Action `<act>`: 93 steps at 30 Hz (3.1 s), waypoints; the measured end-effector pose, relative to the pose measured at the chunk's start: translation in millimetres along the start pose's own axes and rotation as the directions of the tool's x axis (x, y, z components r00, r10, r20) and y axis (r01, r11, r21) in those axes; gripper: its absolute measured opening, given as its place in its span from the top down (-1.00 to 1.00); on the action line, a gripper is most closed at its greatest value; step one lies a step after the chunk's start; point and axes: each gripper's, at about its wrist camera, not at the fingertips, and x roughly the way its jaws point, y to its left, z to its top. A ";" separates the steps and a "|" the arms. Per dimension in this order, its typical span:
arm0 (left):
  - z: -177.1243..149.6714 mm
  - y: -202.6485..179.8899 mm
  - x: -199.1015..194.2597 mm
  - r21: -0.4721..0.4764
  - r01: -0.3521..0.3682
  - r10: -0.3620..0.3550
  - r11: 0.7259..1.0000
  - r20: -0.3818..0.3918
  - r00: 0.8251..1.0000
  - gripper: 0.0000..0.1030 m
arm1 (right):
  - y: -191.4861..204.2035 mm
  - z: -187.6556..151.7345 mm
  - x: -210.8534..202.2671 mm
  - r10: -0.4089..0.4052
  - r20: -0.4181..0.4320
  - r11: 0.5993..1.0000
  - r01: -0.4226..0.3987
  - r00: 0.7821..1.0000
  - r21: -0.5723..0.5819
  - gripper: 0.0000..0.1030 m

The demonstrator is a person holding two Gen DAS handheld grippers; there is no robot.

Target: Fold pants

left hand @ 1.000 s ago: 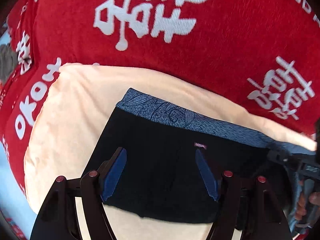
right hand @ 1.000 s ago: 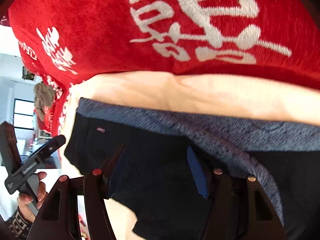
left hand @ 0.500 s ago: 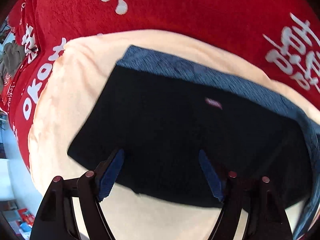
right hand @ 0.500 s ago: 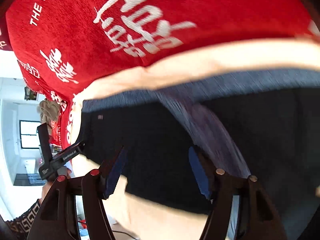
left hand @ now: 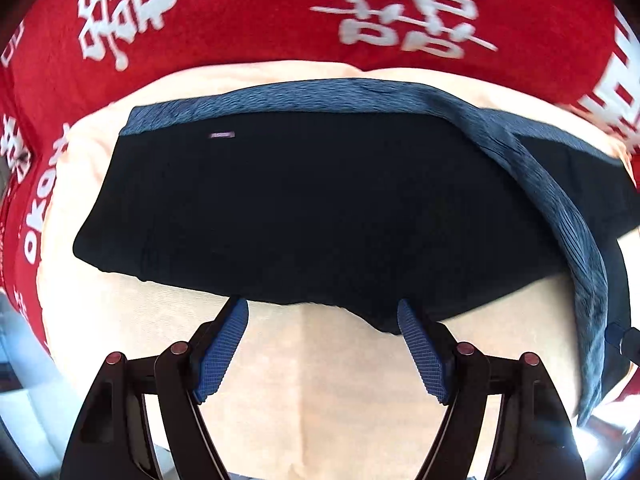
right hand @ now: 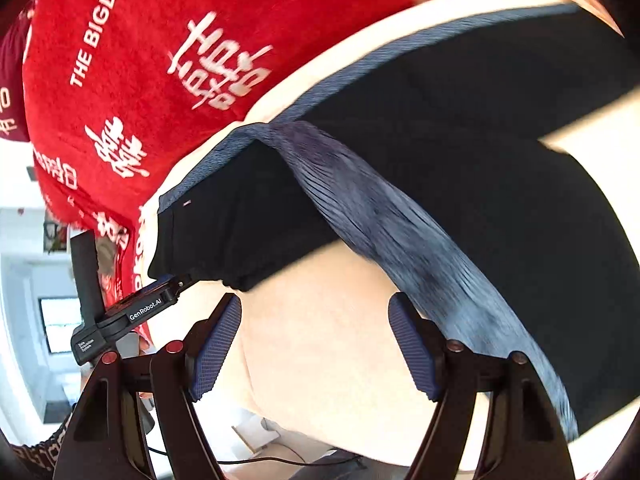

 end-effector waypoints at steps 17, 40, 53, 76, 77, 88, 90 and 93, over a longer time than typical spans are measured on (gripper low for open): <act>-82.5 -87.2 -28.2 0.219 0.181 -0.184 0.959 -0.008 0.983 -0.52 | -113.3 -135.3 -64.6 -0.243 0.099 0.958 0.223 0.965 0.178 -0.54; -46.7 -233.5 8.3 0.136 0.491 -0.469 0.861 -0.164 0.868 0.43 | -172.7 -95.7 -92.9 0.150 0.125 0.976 -0.168 0.981 0.141 0.95; 61.2 -240.1 -85.6 0.155 0.321 -0.348 0.934 0.208 0.914 -0.53 | -144.2 108.0 -199.7 0.096 0.284 0.990 -0.064 0.954 -0.123 0.95; 81.2 -140.5 56.6 -0.078 -0.044 0.050 0.996 0.078 0.996 -0.63 | -200.2 179.3 -144.3 -0.197 0.238 0.977 0.210 0.951 -0.030 -0.50; 81.4 -140.1 56.7 -0.074 -0.045 0.051 0.996 0.079 0.996 -0.63 | -211.3 170.9 -137.2 -0.211 0.204 0.977 0.211 0.956 0.019 -0.42; 85.3 -153.5 44.0 -0.048 -0.087 0.090 0.995 0.061 0.994 -0.63 | -246.2 179.3 -115.9 -0.249 0.219 0.965 0.222 0.943 0.142 0.76; 89.1 -158.5 29.1 -0.051 -0.077 0.080 0.996 0.067 0.994 -0.63 | -249.7 179.1 -112.7 -0.316 0.154 0.944 0.293 0.936 0.155 0.55; 100.2 -161.8 5.0 -0.051 -0.054 0.061 0.997 0.145 0.988 -0.63 | -240.4 165.4 -131.7 -0.364 0.189 0.928 0.337 0.912 0.161 0.45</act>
